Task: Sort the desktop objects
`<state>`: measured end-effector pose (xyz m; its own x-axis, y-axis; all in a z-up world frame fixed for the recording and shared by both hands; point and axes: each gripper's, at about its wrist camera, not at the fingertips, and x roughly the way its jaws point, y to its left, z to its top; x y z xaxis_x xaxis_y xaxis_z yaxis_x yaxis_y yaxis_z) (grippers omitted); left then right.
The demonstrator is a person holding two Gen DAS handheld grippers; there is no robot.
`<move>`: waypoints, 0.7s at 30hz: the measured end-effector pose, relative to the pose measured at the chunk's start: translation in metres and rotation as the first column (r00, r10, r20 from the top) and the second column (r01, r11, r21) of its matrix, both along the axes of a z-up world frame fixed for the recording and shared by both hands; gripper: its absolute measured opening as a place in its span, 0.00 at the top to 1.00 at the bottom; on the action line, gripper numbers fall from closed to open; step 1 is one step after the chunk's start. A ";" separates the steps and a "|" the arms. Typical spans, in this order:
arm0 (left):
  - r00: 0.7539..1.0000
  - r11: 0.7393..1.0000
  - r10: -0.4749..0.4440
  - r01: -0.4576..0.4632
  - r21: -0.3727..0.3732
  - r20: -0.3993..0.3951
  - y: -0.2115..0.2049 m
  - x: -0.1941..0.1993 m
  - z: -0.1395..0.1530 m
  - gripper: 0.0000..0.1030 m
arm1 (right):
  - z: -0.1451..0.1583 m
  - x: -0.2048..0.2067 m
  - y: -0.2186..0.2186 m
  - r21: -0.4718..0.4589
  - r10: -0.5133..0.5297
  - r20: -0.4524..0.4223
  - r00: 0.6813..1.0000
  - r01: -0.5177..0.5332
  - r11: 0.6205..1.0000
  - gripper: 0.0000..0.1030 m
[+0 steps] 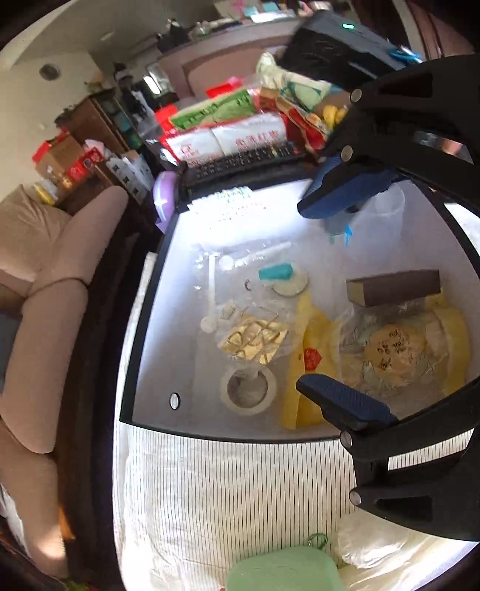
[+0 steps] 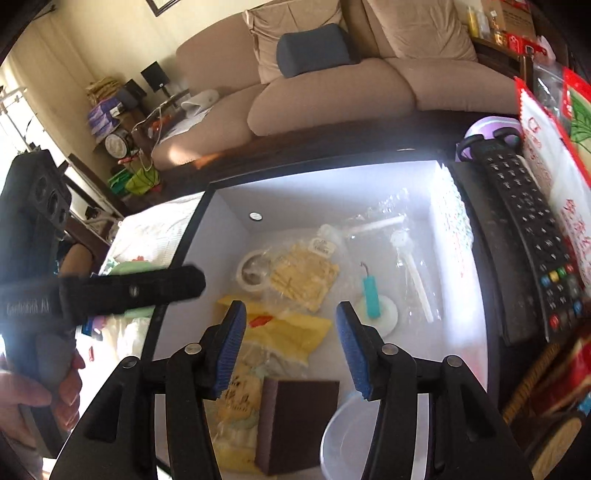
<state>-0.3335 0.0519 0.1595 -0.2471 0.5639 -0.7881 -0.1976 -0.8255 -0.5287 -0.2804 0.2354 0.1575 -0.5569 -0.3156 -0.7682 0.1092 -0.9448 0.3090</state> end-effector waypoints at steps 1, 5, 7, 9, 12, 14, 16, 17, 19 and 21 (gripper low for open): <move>1.000 1.000 0.008 -0.008 0.011 0.004 0.003 -0.003 -0.002 0.16 | 0.001 0.003 0.001 0.004 0.004 -0.005 1.000 -0.004 1.000 0.48; 0.999 0.999 0.015 -0.016 0.037 0.034 0.026 -0.019 -0.019 0.16 | 0.002 0.013 0.009 0.022 0.032 -0.017 0.999 -0.032 0.999 0.46; 1.000 0.999 0.005 -0.006 0.041 0.031 0.038 -0.029 -0.026 0.16 | 0.003 0.016 0.012 0.030 0.049 -0.020 0.999 -0.048 0.998 0.46; 1.000 0.999 0.006 -0.007 0.044 0.021 0.047 -0.042 -0.034 0.16 | 0.006 0.021 0.017 0.040 0.066 -0.030 0.997 -0.065 0.997 0.46; 0.999 1.000 0.026 -0.025 -0.011 0.040 0.060 -0.063 -0.053 0.16 | 0.010 0.027 0.024 0.042 0.095 -0.054 0.994 -0.092 0.995 0.46; 0.998 0.998 0.032 -0.030 -0.050 0.049 0.068 -0.072 -0.066 0.16 | 0.012 0.030 0.030 0.045 0.112 -0.070 0.991 -0.109 0.993 0.46; 0.997 0.999 0.034 -0.031 -0.044 0.069 0.074 -0.076 -0.077 0.15 | 0.015 0.031 0.034 0.031 0.123 -0.082 0.989 -0.121 0.992 0.46; 0.995 0.999 0.035 -0.033 -0.018 0.098 0.076 -0.075 -0.084 0.15 | 0.015 0.032 0.036 0.022 0.128 -0.087 0.988 -0.126 0.992 0.46; 0.987 0.999 0.026 -0.034 0.042 0.160 0.082 -0.070 -0.097 0.15 | 0.015 0.034 0.037 0.011 0.135 -0.092 0.987 -0.134 0.991 0.44; 0.986 1.000 0.014 -0.014 0.002 0.167 0.091 -0.058 -0.103 0.15 | 0.012 0.037 0.038 0.006 0.135 -0.090 0.987 -0.136 0.991 0.43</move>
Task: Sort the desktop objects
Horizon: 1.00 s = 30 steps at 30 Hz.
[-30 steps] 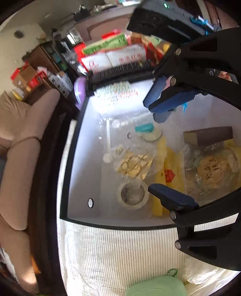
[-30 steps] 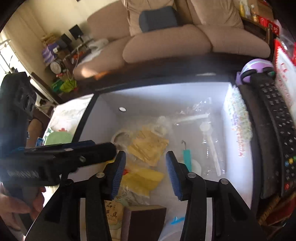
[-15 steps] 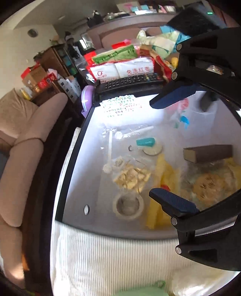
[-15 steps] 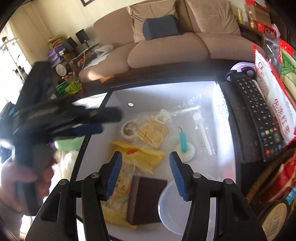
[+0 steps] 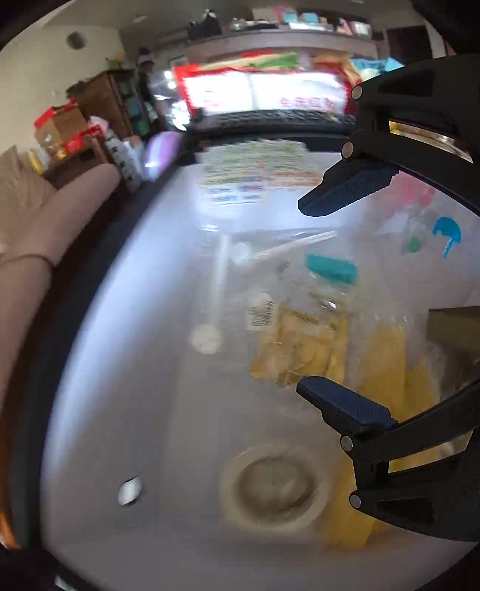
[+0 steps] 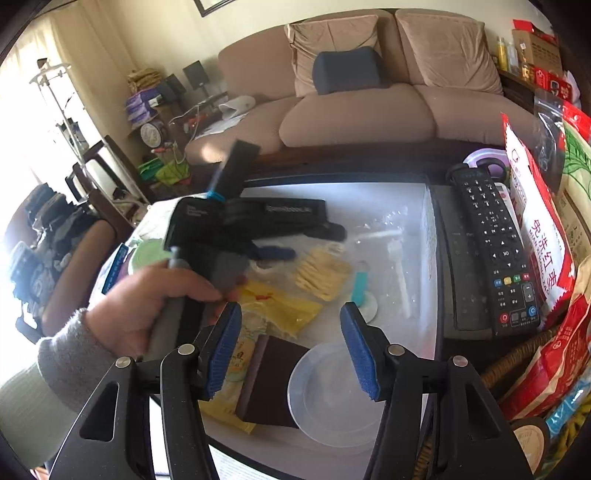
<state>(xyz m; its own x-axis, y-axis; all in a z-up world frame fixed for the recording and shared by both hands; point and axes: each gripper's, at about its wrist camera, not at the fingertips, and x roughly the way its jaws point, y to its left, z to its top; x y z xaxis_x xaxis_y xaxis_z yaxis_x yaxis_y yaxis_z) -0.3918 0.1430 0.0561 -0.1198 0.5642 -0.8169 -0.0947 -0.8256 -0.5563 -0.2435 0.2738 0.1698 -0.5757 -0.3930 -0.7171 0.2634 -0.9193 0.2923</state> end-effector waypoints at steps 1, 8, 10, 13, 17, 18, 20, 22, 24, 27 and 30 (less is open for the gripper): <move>1.000 0.999 -0.003 0.002 -0.045 -0.023 0.001 0.005 0.003 0.15 | -0.001 0.002 0.000 0.002 -0.004 0.003 1.000 0.004 1.000 0.43; 0.971 0.971 -0.032 -0.026 -0.239 -0.238 -0.035 0.056 0.076 0.13 | -0.007 0.017 -0.005 0.082 -0.036 0.012 0.999 0.035 0.996 0.39; 0.954 0.964 -0.057 -0.025 -0.264 -0.295 -0.048 0.079 0.093 0.04 | -0.009 0.023 -0.011 0.104 -0.041 0.008 0.999 0.040 0.994 0.34; 0.934 0.949 -0.083 -0.032 -0.313 -0.349 -0.068 0.116 0.108 0.00 | -0.014 0.032 -0.022 0.137 -0.054 0.004 0.999 0.053 0.989 0.29; 0.930 0.941 -0.095 -0.034 -0.338 -0.356 -0.086 0.159 0.112 0.00 | -0.019 0.048 -0.033 0.142 -0.079 0.006 0.997 0.077 0.987 0.20; 0.930 0.941 -0.091 -0.037 -0.337 -0.356 -0.091 0.169 0.113 0.00 | -0.020 0.052 -0.034 0.136 -0.087 0.006 0.996 0.085 0.987 0.19; 0.926 0.938 -0.090 -0.045 -0.343 -0.367 -0.101 0.190 0.115 0.00 | -0.019 0.061 -0.039 0.137 -0.098 0.008 0.995 0.096 0.986 0.10; 0.918 0.933 -0.100 -0.047 -0.358 -0.383 -0.106 0.209 0.119 0.00 | -0.016 0.071 -0.044 0.151 -0.106 -0.005 0.994 0.105 0.983 0.00; 0.911 0.930 -0.102 -0.055 -0.363 -0.399 -0.112 0.227 0.122 0.00 | -0.012 0.082 -0.049 0.160 -0.107 -0.016 0.994 0.108 0.981 0.00; 0.908 0.932 -0.088 -0.071 -0.357 -0.409 -0.117 0.251 0.125 0.00 | -0.007 0.095 -0.054 0.162 -0.113 -0.020 0.993 0.115 0.980 0.00; 0.910 0.929 -0.079 -0.081 -0.362 -0.407 -0.123 0.272 0.122 0.00 | -0.004 0.110 -0.058 0.153 -0.120 -0.020 0.993 0.122 0.981 0.00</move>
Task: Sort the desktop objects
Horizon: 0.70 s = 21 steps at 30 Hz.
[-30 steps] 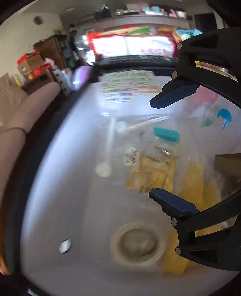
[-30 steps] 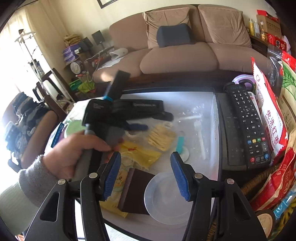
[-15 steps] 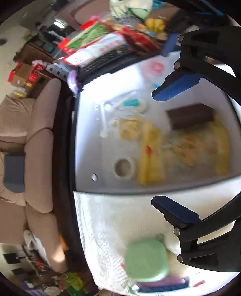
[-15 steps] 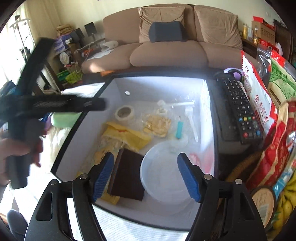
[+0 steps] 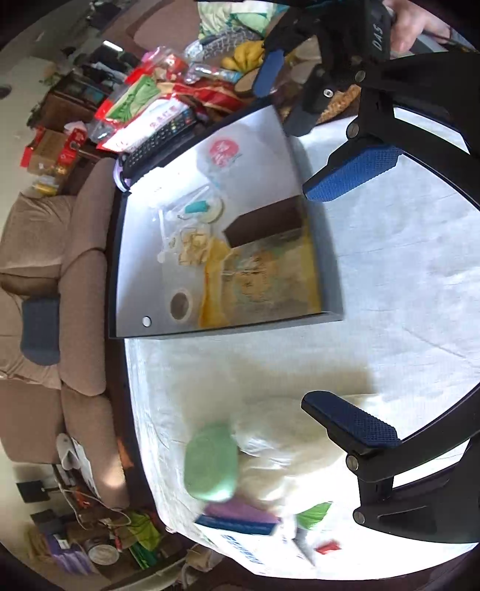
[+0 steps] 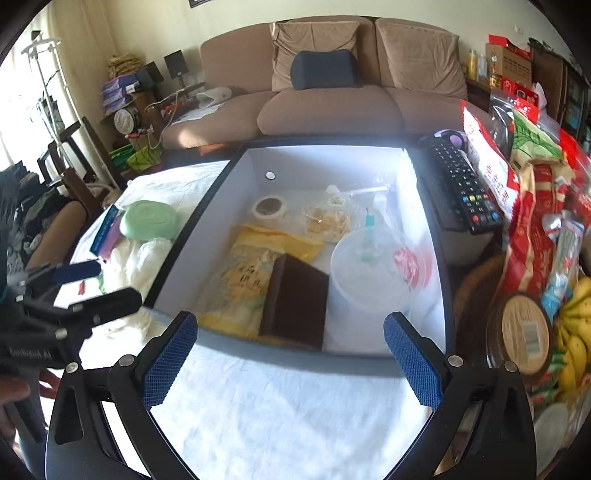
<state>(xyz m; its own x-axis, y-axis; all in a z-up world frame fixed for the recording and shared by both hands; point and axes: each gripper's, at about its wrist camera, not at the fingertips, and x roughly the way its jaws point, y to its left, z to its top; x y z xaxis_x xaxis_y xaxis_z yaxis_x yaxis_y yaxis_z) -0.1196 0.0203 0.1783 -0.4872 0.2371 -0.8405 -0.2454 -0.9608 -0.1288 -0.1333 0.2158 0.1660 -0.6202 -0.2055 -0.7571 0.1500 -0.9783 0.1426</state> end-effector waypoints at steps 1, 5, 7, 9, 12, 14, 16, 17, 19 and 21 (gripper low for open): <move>1.000 1.000 0.006 -0.006 -0.006 0.001 -0.001 0.007 -0.002 0.00 | 0.000 0.005 -0.001 -0.002 -0.001 0.000 1.000 0.001 1.000 0.00; 0.999 0.999 0.047 -0.048 -0.018 -0.012 -0.010 0.034 -0.015 0.00 | -0.005 0.027 -0.005 -0.010 -0.007 -0.001 1.000 0.007 1.000 0.00; 0.998 0.997 0.069 -0.069 -0.021 -0.008 -0.013 0.046 -0.028 0.00 | -0.014 0.040 -0.008 0.002 -0.013 0.001 1.000 0.013 1.000 0.00; 0.997 0.996 0.082 -0.082 -0.036 0.000 -0.014 0.057 -0.043 0.00 | -0.027 0.051 -0.010 0.006 -0.018 0.009 1.000 0.018 1.000 0.00; 0.995 0.993 0.097 -0.098 -0.073 -0.007 -0.011 0.072 -0.065 0.00 | -0.051 0.067 -0.010 0.012 -0.033 0.024 0.999 0.033 0.999 0.00; 0.993 0.991 0.116 -0.116 -0.063 -0.002 -0.012 0.080 -0.078 0.00 | -0.066 0.076 -0.010 0.016 -0.046 0.027 0.999 0.045 0.999 0.00; 0.992 0.990 0.129 -0.129 -0.061 0.009 -0.010 0.086 -0.090 0.00 | -0.078 0.084 -0.009 0.024 -0.057 0.029 0.998 0.057 0.998 0.00; 0.991 0.989 0.132 -0.131 -0.063 0.012 -0.009 0.089 -0.096 0.00 | -0.084 0.087 -0.008 0.031 -0.064 0.029 0.998 0.063 0.998 0.00; 0.991 0.988 0.133 -0.132 -0.077 0.009 -0.006 0.093 -0.105 0.00 | -0.093 0.092 -0.005 0.039 -0.079 0.022 0.997 0.078 0.996 0.00; 0.991 0.987 0.133 -0.133 -0.093 -0.003 -0.003 0.097 -0.113 0.00 | -0.101 0.096 0.000 0.038 -0.100 0.018 0.995 0.099 0.994 0.00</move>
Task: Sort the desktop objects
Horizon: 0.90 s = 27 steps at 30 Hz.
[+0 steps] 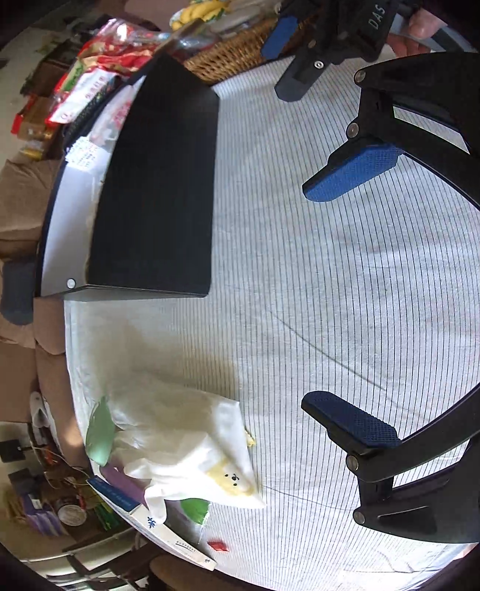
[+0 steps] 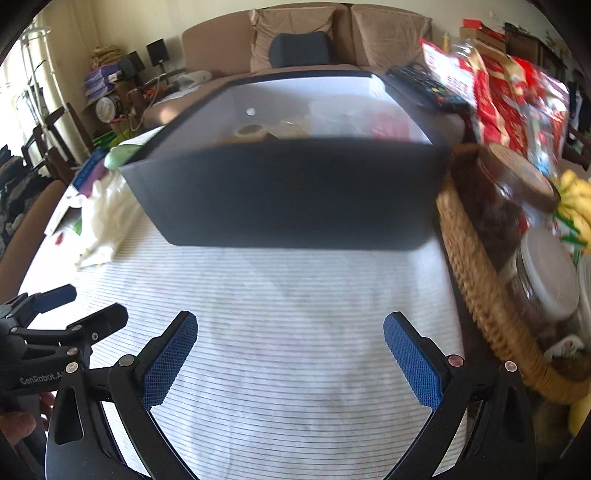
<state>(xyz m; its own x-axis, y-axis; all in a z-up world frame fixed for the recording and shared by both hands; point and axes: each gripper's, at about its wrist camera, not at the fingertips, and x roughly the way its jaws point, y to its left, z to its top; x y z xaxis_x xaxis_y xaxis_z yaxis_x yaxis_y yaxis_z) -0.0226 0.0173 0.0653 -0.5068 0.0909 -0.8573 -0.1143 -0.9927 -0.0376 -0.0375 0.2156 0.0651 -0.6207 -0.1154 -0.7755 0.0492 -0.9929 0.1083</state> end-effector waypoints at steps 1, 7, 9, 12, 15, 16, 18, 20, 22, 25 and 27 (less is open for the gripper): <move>1.000 1.000 0.003 -0.003 -0.008 0.000 0.001 0.001 -0.004 0.00 | -0.004 0.002 0.002 -0.001 -0.010 0.000 1.000 0.010 1.000 0.00; 0.999 1.000 0.023 -0.023 -0.008 0.026 0.002 -0.001 -0.025 0.00 | -0.028 0.006 0.006 0.022 -0.015 0.021 1.000 0.015 1.000 0.00; 1.000 1.000 0.021 -0.020 -0.015 0.022 0.005 0.000 -0.030 0.00 | -0.035 0.005 0.004 0.035 -0.006 0.032 0.999 0.005 0.999 0.00; 0.999 1.000 0.025 -0.024 -0.015 0.026 0.006 -0.002 -0.037 0.00 | -0.043 0.005 0.004 0.041 -0.007 0.038 0.999 0.005 0.999 0.00; 0.999 1.000 0.020 -0.020 -0.021 0.030 0.008 -0.001 -0.044 0.00 | -0.050 0.004 0.007 0.026 -0.016 0.044 0.999 0.015 1.000 0.00; 1.000 0.999 0.017 -0.017 -0.028 0.022 0.009 0.000 -0.045 0.00 | -0.052 0.004 0.008 0.025 -0.020 0.049 0.999 0.019 1.000 0.00; 1.000 0.999 0.013 -0.013 -0.030 0.004 0.011 0.003 -0.045 0.00 | -0.054 0.003 0.009 0.036 -0.023 0.044 0.999 0.021 0.999 0.00; 1.000 0.999 0.017 -0.017 -0.027 -0.008 0.012 0.006 -0.045 0.00 | -0.054 0.003 0.009 0.045 -0.023 0.041 0.999 0.021 0.999 0.00; 1.000 0.999 0.019 -0.020 -0.025 -0.023 0.012 0.009 -0.046 0.00 | -0.055 0.004 0.008 0.065 -0.022 0.038 0.999 0.020 0.998 0.00; 0.999 0.999 0.020 -0.021 -0.024 -0.049 0.013 0.013 -0.046 0.00 | -0.057 0.005 0.004 0.110 -0.016 0.031 0.999 0.012 0.994 0.00; 0.998 1.000 0.020 -0.021 -0.023 -0.065 0.014 0.017 -0.047 0.00 | -0.057 0.007 0.006 0.108 -0.020 0.029 0.999 0.017 0.994 0.00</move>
<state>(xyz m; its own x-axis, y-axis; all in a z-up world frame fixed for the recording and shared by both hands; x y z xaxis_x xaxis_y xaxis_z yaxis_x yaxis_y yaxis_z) -0.0057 0.0311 0.0185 -0.5627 0.0603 -0.8244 -0.0955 -0.9954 -0.0076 -0.0309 0.2214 0.0078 -0.5985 -0.0187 -0.8009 0.0289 -0.9996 0.0017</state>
